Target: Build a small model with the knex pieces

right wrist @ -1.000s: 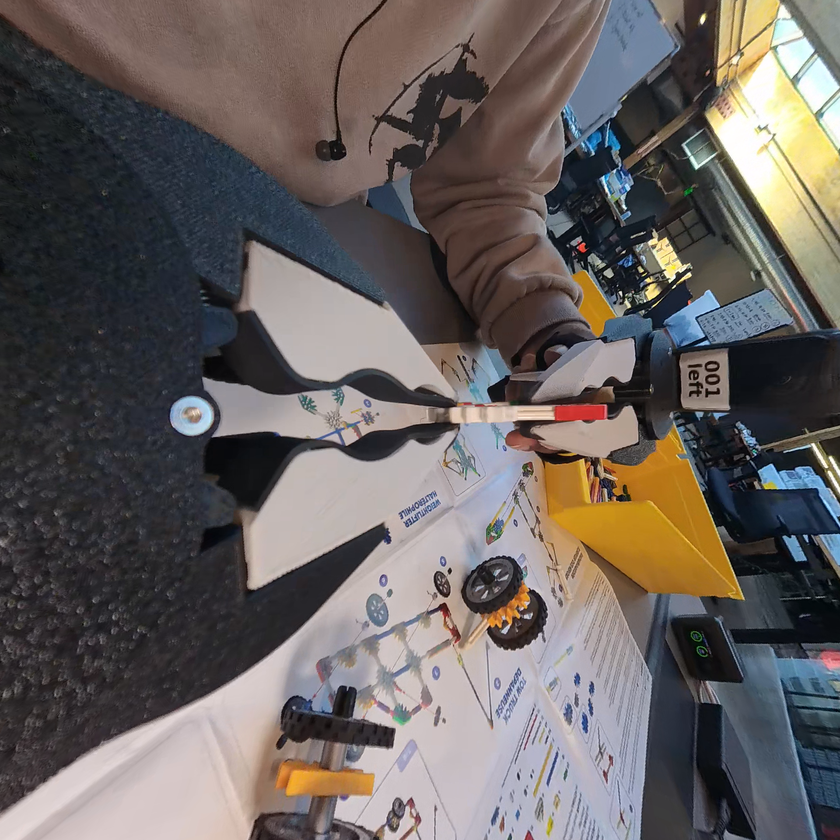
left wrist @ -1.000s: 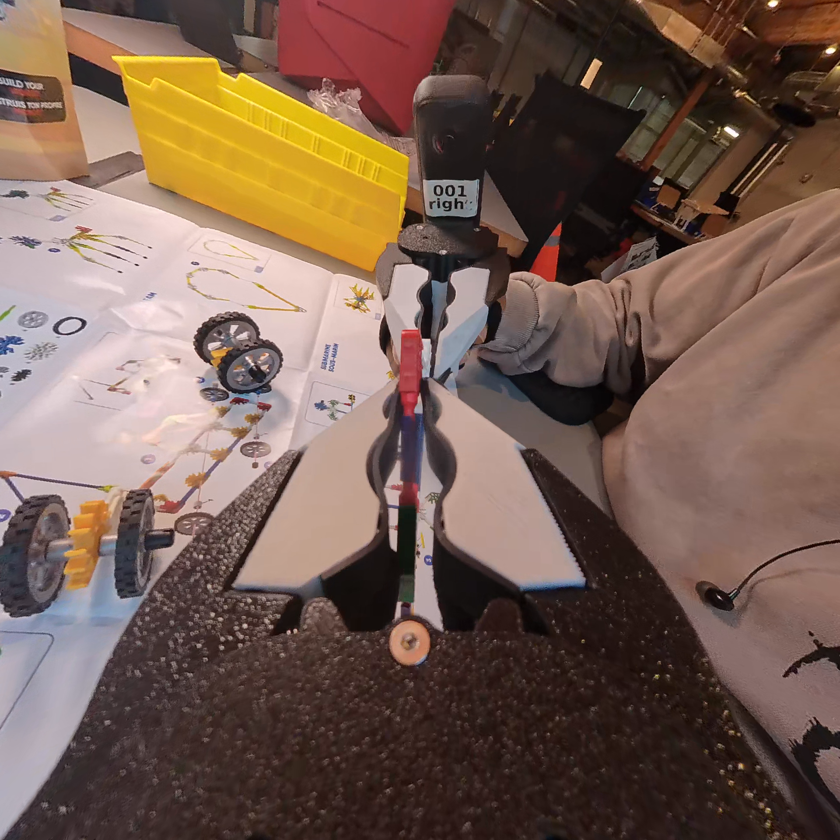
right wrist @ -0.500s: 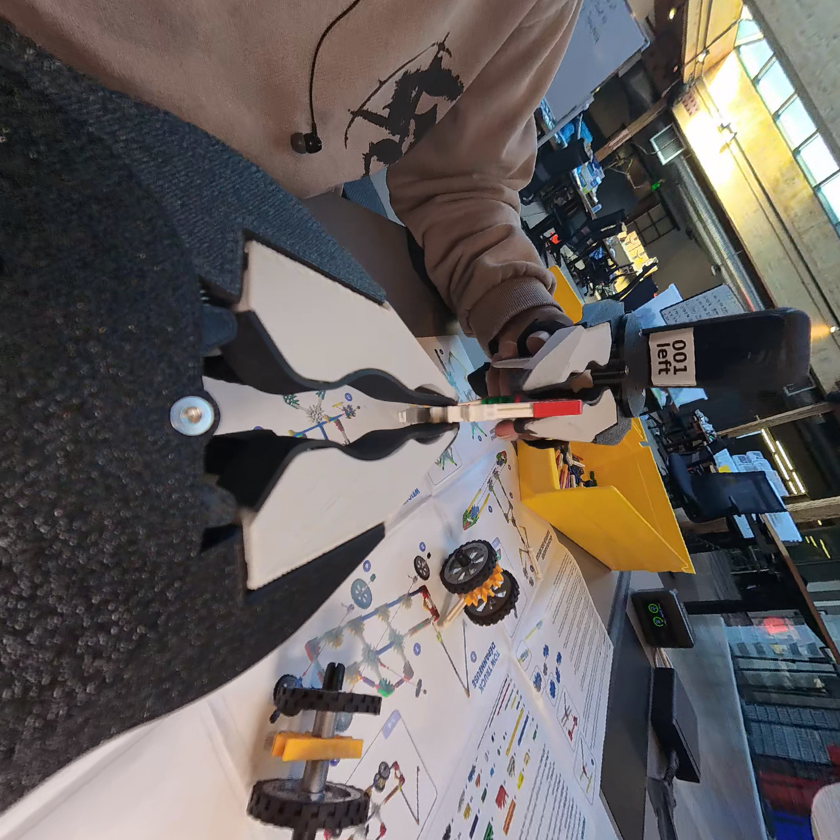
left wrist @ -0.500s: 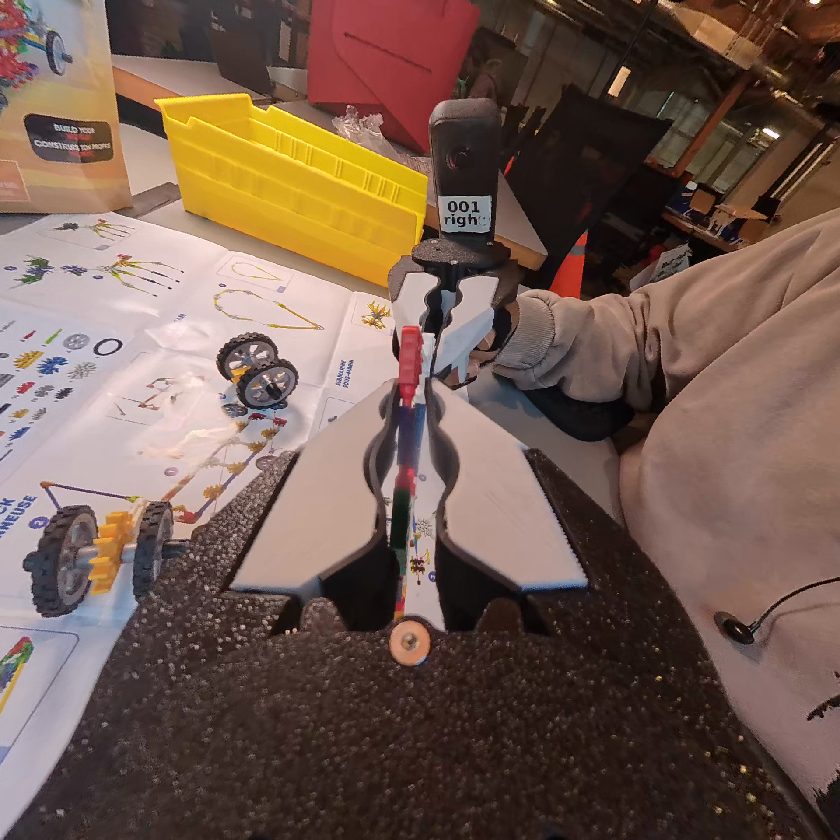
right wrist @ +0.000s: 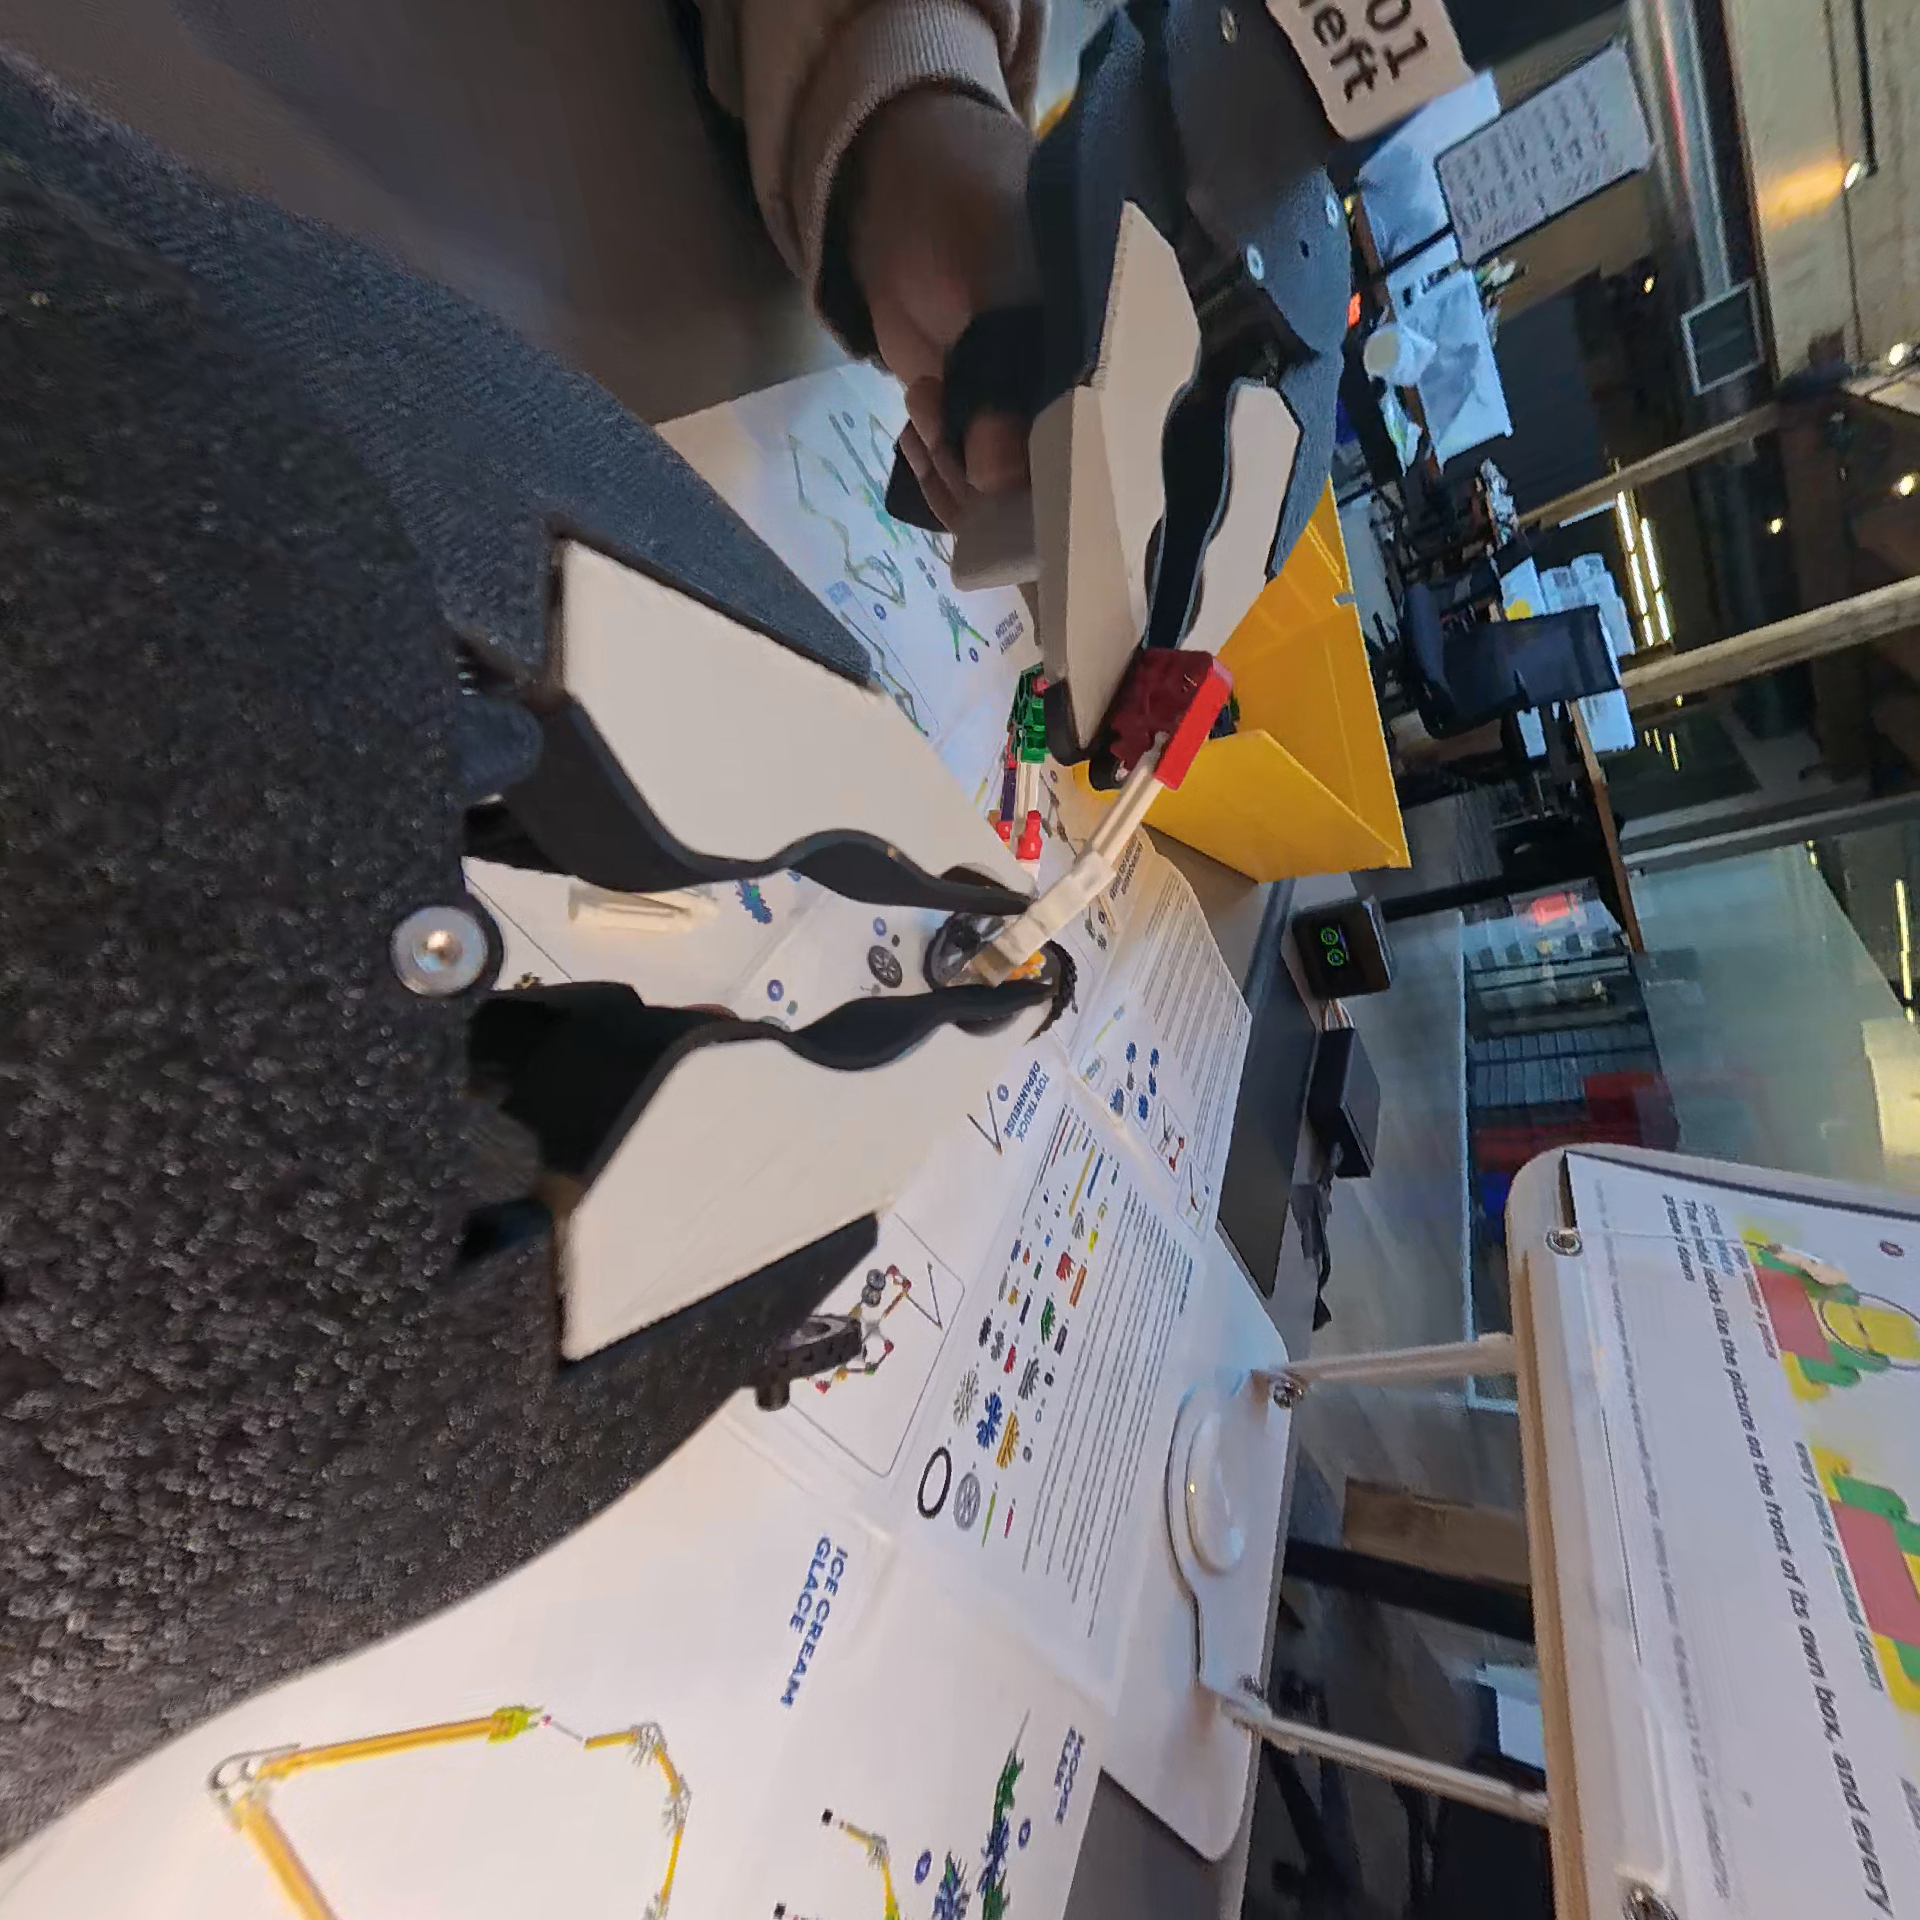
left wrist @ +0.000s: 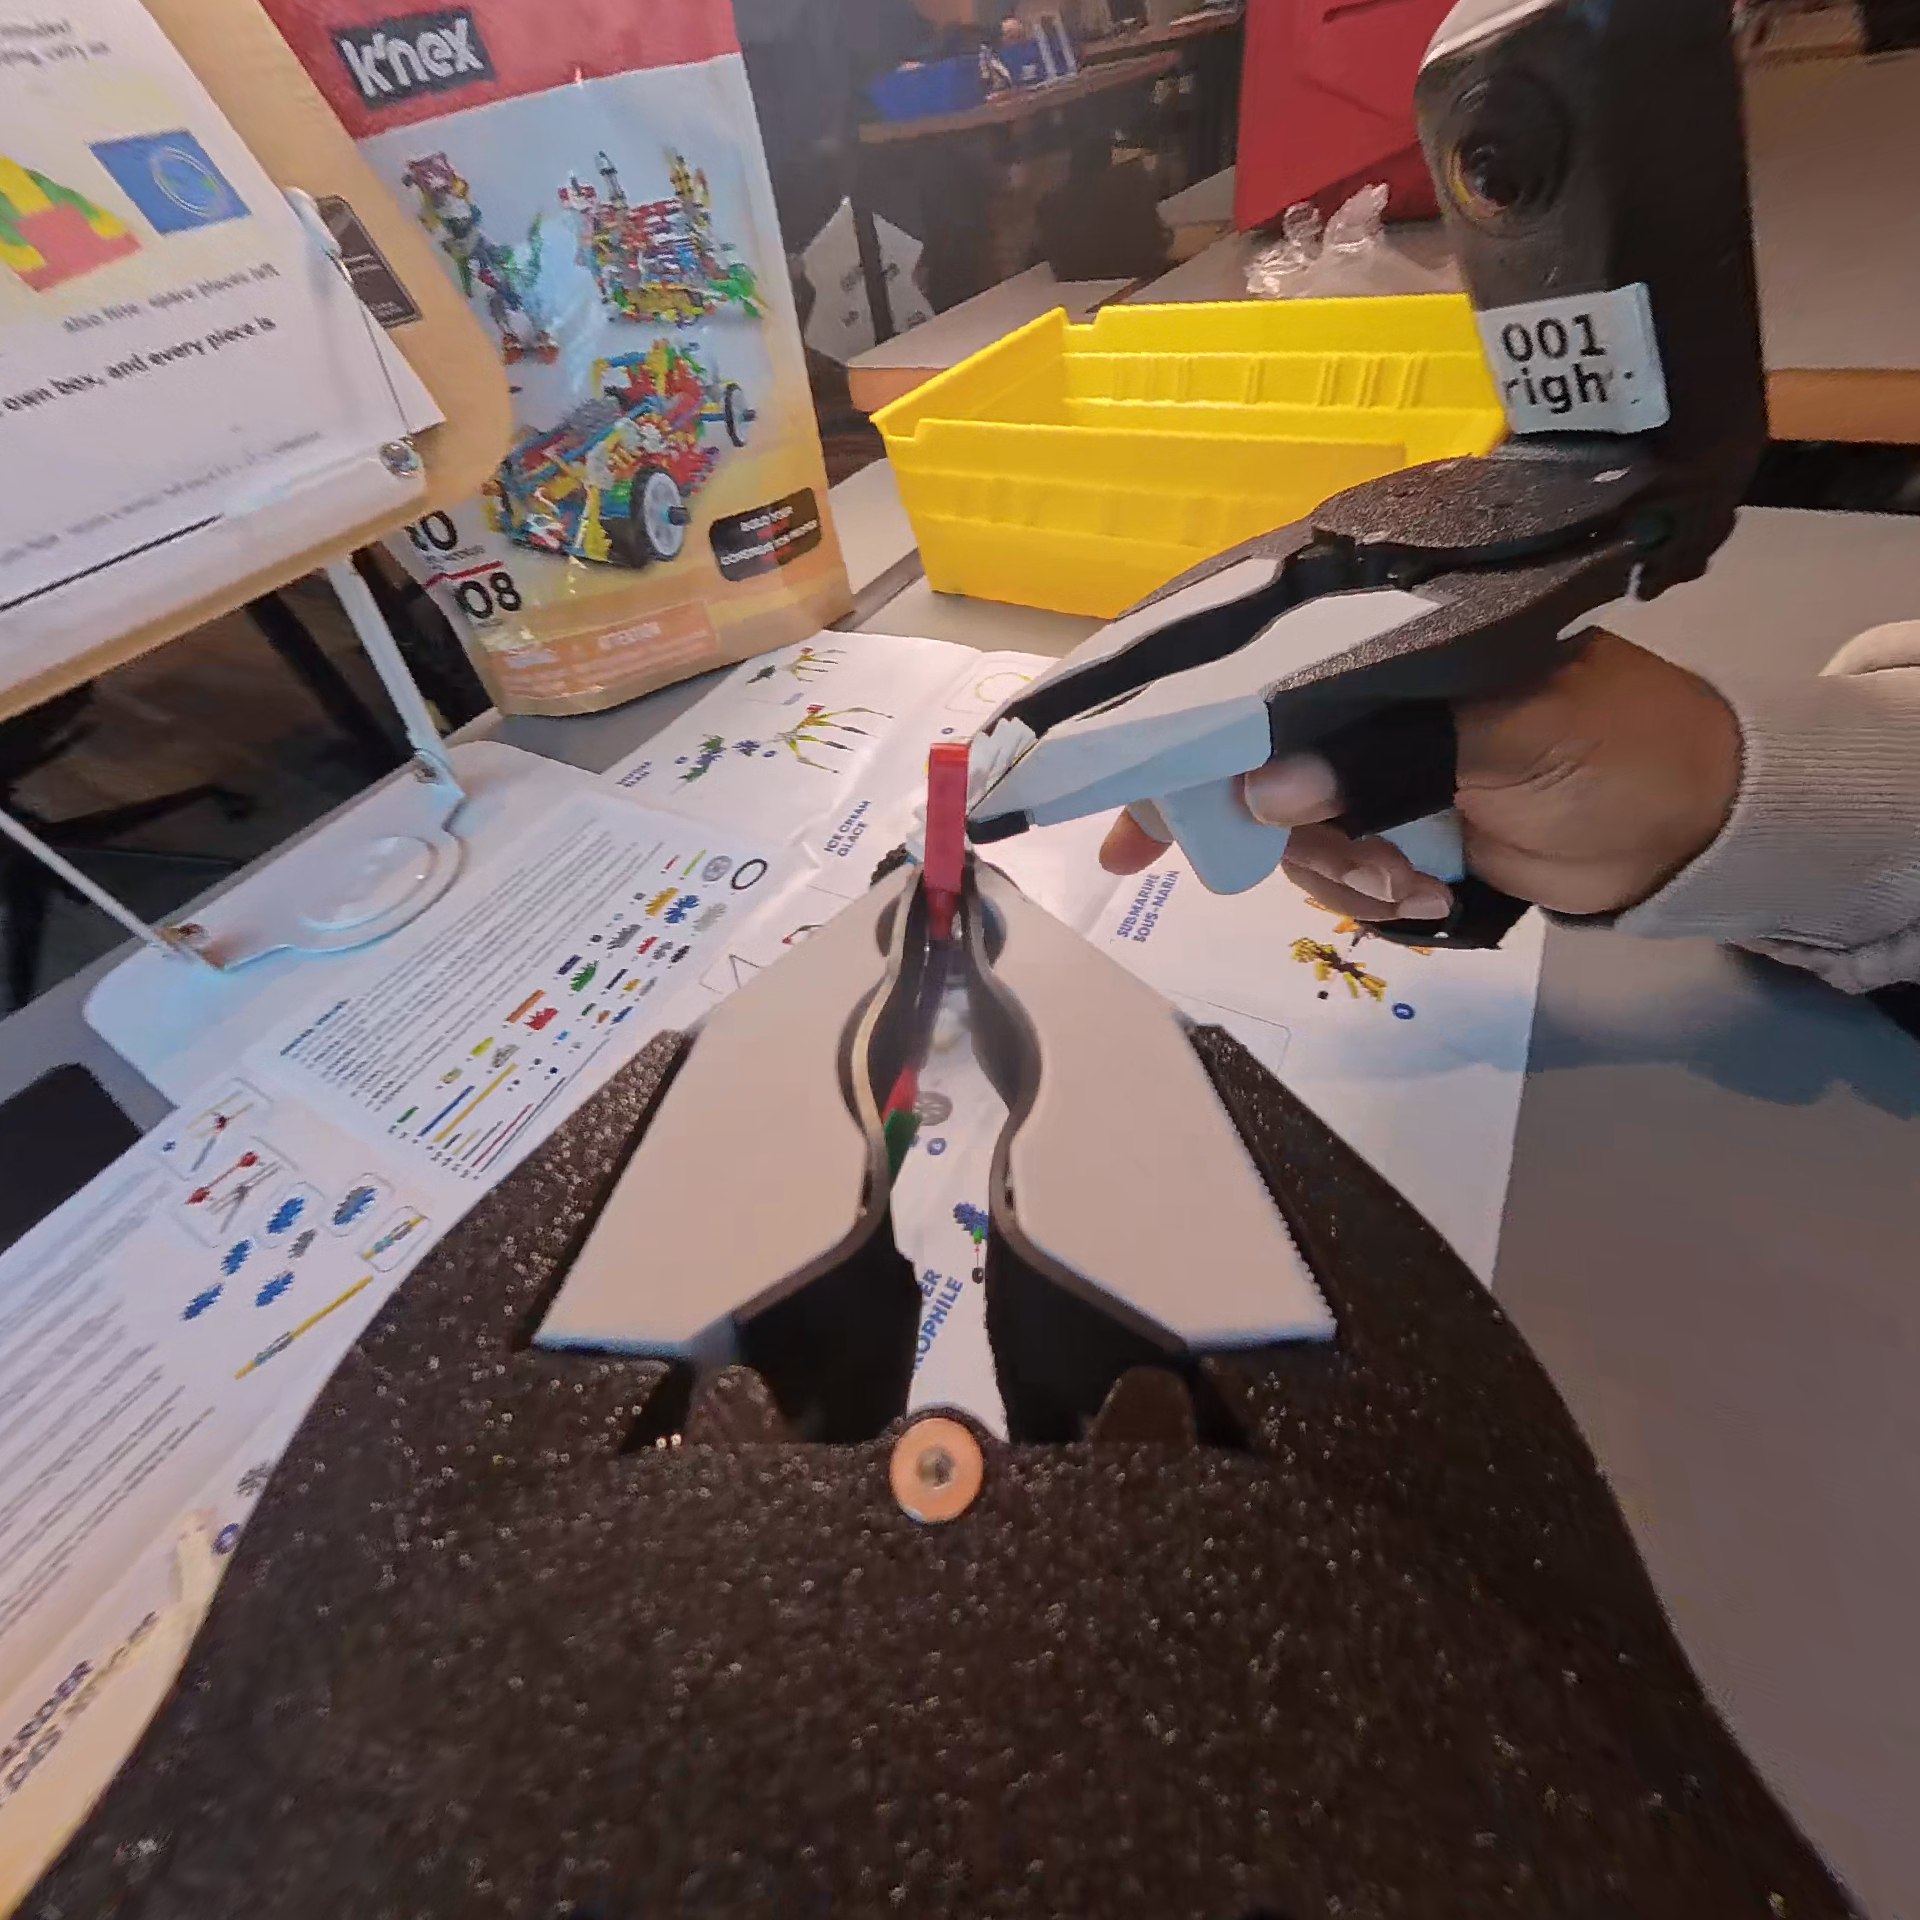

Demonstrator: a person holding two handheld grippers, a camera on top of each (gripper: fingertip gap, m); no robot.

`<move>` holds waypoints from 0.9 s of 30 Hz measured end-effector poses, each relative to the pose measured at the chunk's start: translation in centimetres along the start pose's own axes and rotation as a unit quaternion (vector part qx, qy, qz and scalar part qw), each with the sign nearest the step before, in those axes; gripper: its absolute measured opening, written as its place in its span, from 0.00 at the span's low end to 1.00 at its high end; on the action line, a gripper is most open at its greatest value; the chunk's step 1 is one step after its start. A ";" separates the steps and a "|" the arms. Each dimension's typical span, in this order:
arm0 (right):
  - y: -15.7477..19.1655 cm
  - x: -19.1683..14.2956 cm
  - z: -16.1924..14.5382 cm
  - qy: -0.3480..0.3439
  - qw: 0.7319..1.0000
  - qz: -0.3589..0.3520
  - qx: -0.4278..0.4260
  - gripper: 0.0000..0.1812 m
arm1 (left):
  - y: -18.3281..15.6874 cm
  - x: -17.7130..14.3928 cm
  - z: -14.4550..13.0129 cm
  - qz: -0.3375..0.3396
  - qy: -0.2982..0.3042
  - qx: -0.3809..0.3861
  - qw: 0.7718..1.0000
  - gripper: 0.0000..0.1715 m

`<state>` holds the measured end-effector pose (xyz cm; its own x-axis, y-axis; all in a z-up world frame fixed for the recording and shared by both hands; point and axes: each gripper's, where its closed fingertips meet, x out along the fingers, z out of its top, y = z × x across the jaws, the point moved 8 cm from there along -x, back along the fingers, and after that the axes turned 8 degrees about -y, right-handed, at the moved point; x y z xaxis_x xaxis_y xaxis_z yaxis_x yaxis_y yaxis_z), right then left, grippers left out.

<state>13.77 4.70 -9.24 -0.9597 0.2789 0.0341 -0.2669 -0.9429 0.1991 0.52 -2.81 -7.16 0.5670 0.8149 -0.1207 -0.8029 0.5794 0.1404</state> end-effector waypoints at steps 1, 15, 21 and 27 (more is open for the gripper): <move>0.1 0.1 0.1 -0.003 1.000 -0.013 -0.006 0.05 | -0.1 0.1 0.0 0.015 0.007 0.015 1.000 0.01; 1.7 0.4 1.5 0.021 0.942 -0.123 -0.312 0.05 | 0.8 0.9 -1.0 -0.175 -0.039 -0.429 0.885 0.02; 2.6 0.2 1.3 0.018 0.950 -0.080 -0.302 0.03 | 1.1 0.4 -0.8 -0.289 -0.130 -0.585 0.746 0.03; 2.5 -0.4 0.9 0.018 0.982 0.016 -0.189 0.02 | 3.1 -0.7 -0.7 -0.237 -0.097 -0.476 0.841 0.01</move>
<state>13.53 2.43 -7.84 -0.9687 0.2483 -0.0009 -0.2441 -0.9529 -0.1800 -2.54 -1.60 -7.27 0.8109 0.5364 0.2337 -0.2093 0.6389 -0.7402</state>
